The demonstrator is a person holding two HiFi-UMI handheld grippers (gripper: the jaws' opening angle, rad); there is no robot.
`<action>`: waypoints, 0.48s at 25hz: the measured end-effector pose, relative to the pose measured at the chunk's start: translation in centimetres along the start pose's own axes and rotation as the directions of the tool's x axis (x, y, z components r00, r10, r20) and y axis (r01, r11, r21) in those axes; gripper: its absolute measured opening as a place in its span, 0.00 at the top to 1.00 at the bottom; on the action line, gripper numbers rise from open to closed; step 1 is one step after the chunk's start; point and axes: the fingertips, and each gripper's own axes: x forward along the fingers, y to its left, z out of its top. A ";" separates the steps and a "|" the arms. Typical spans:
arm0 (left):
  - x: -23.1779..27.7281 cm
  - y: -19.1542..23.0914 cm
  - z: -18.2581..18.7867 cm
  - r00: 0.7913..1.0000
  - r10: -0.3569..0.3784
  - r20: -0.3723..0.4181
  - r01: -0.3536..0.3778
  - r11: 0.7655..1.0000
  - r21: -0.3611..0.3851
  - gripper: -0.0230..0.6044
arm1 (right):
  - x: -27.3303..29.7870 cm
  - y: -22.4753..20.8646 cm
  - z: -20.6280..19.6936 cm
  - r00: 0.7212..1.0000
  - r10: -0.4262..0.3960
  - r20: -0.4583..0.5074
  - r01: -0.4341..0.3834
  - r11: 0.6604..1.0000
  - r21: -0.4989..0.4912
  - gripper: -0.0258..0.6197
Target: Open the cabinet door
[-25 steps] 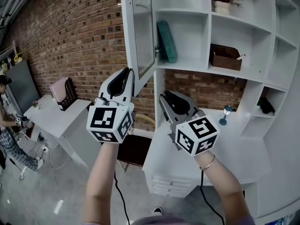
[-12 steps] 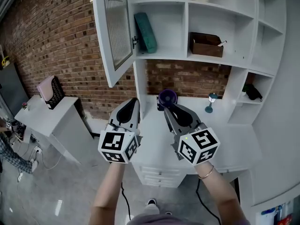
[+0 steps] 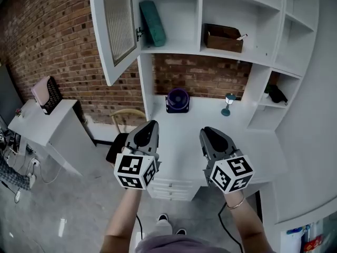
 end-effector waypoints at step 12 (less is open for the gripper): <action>-1.0 -4.0 -5.3 0.993 -0.039 -0.114 0.039 0.999 -0.004 0.96 | -3.8 -1.6 -4.5 0.995 -0.051 -0.088 0.056 0.997 0.061 0.94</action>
